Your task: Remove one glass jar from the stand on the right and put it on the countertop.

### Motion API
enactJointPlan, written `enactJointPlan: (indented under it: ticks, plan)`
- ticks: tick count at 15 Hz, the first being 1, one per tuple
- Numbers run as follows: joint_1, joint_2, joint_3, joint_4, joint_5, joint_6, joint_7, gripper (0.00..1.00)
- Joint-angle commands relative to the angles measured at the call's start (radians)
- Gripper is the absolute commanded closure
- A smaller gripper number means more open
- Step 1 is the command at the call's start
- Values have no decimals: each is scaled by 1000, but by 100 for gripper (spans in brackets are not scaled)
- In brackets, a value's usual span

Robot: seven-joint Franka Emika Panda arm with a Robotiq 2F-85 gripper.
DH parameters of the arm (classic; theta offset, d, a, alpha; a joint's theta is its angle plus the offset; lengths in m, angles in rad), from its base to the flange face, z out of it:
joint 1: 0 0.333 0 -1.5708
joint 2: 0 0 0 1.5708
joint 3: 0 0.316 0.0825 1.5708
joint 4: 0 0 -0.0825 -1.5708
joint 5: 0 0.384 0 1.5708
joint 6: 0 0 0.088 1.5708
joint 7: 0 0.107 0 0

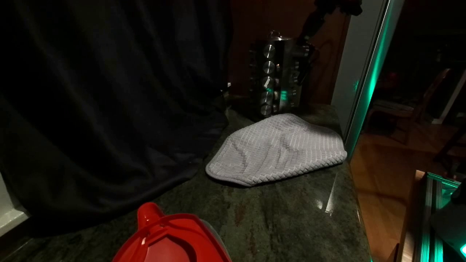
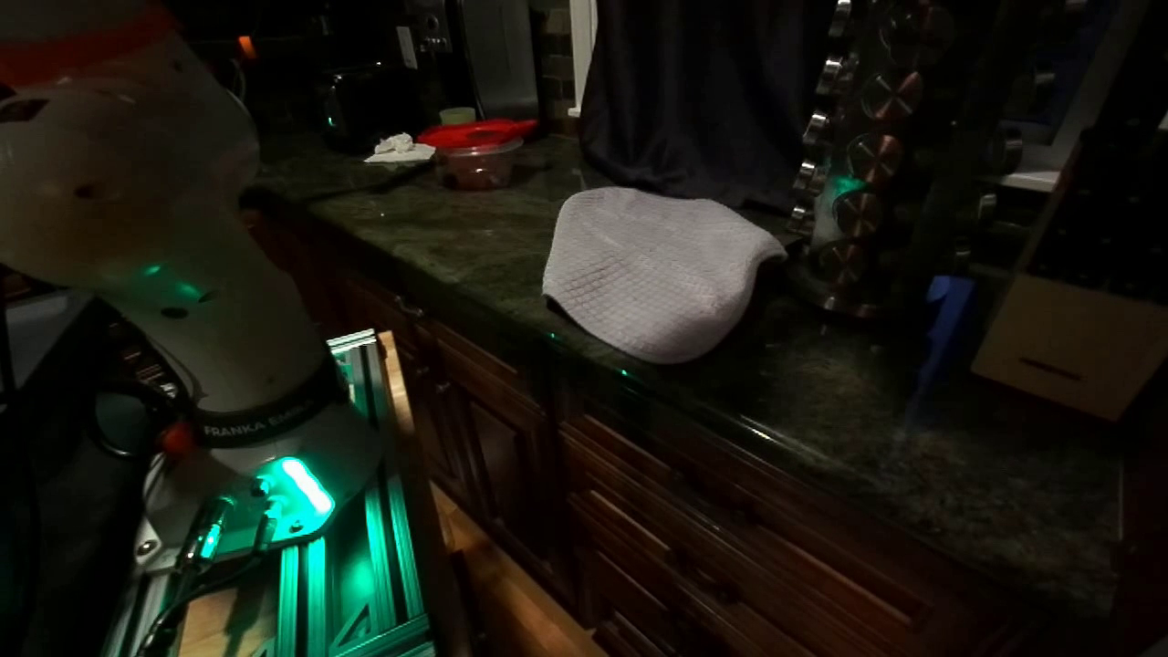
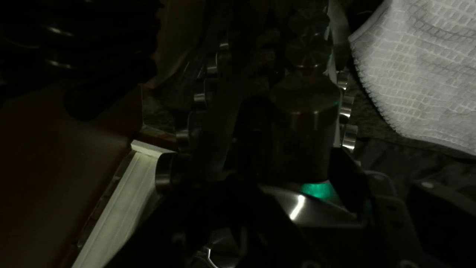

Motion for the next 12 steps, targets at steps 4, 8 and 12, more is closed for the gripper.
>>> enactJointPlan:
  ticks: [4, 8, 12]
  plan:
    - [6, 1, -7, -9, -54, -65, -38, 2]
    - [3, 35, -12, 8, -39, -122, -83, 4]
    - [-3, 54, -7, 13, -42, -142, -108, 20]
